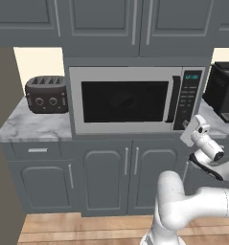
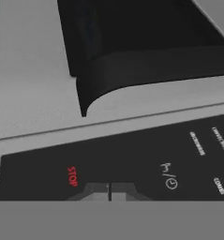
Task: Pick the cucumber from the sink and place it in the bowl. Then pick the bowl and place it in the microwave. Then close the microwave door and press the start button.
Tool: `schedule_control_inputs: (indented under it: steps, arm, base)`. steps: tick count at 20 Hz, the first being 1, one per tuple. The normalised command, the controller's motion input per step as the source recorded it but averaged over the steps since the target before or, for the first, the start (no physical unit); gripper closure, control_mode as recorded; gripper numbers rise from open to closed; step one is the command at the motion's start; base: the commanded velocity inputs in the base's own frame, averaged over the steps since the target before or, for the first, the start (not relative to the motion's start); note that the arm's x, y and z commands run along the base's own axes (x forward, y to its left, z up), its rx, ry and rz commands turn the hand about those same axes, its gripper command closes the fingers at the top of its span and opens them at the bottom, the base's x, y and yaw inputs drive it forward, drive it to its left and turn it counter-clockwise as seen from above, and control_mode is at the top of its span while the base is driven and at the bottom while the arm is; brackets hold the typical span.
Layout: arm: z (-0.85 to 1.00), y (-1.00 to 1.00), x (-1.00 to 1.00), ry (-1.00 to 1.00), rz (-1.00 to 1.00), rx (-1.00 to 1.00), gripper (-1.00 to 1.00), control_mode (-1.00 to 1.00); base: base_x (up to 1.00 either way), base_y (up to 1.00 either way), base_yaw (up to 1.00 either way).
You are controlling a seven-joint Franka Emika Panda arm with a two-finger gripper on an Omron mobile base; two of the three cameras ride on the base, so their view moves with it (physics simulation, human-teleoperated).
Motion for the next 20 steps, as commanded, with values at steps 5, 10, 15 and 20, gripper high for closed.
schedule_control_inputs:
  steps: [5, 10, 15, 20]
  arm:
    - [-0.21, -0.39, 0.37, 0.00, 0.01, 0.00, 1.00, -1.00]
    - [-0.23, -0.33, 0.37, 0.00, 0.03, 0.00, 1.00, -1.00]
    - [-0.10, -0.38, 0.52, 0.00, 0.01, 0.00, 1.00, -1.00]
    - [-0.05, -0.48, 0.36, 0.00, 0.00, 0.00, 1.00, -1.00]
  base:
    - [0.00, 0.00, 0.00]
    - [0.00, 0.00, 0.00]
    - [0.00, 0.00, 0.00]
    - [0.00, 0.00, 0.00]
